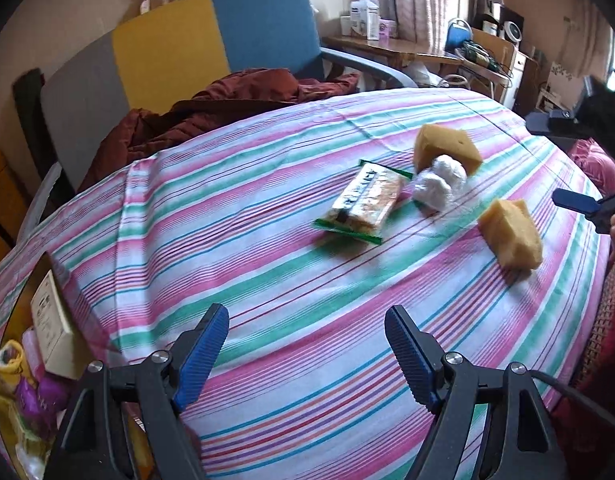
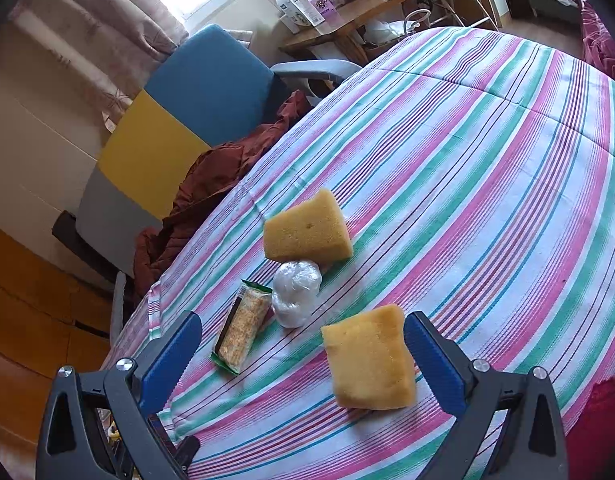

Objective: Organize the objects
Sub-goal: 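Move both tools back toward the sponges, ball and biscuit pack on the table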

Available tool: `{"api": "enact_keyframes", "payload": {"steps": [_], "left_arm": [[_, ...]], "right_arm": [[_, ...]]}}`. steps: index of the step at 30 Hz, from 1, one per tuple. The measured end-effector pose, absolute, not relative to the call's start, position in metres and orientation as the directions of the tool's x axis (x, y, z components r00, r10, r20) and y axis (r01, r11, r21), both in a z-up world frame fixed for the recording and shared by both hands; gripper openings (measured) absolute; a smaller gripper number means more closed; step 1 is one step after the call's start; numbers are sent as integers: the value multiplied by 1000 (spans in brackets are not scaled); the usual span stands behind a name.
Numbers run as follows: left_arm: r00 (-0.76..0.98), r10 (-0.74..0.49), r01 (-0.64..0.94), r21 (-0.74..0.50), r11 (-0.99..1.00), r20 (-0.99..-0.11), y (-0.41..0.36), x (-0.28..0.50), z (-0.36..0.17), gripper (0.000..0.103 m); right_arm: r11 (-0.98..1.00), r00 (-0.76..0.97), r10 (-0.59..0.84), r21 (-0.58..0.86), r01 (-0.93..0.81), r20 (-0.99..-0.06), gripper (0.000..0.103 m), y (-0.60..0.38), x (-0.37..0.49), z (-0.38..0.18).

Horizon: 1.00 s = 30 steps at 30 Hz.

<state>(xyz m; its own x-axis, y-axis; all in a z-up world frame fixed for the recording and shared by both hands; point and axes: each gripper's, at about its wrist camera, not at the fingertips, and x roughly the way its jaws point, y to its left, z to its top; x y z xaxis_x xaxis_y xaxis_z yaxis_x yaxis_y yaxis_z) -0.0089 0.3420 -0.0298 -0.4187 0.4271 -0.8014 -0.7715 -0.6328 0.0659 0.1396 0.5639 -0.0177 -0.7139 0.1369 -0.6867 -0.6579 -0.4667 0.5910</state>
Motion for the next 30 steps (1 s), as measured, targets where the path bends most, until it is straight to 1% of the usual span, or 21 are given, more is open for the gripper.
{"api": "enact_keyframes", "payload": {"steps": [16,20,24,25,28,30], "left_arm": [[-402,401,-799,101,-593,-823,367,8,-41,81],[-406,400,-804,112,-584,-822,373,11,-41,81],[-401,408,-811,111,-575,-820,380,12,-38,80],[-393,413,-815,103,-570,-822,383,13,-38,79],[-373,429,-833,93,-546,-823,393,15,-35,70],[-349,443,-850,80,-521,-826,402,16,-32,60]], "right_arm": [[-461,-744,111,629,-626,-659,103,565,142,-17],[-449,-758,121,646,-617,-641,103,566,146,-15],[-430,-785,139,677,-597,-604,103,568,154,-12],[-423,-792,146,686,-591,-593,103,568,157,-11],[-400,-810,174,712,-578,-560,103,570,165,-9],[-385,-814,200,721,-577,-545,103,572,172,-7]]}}
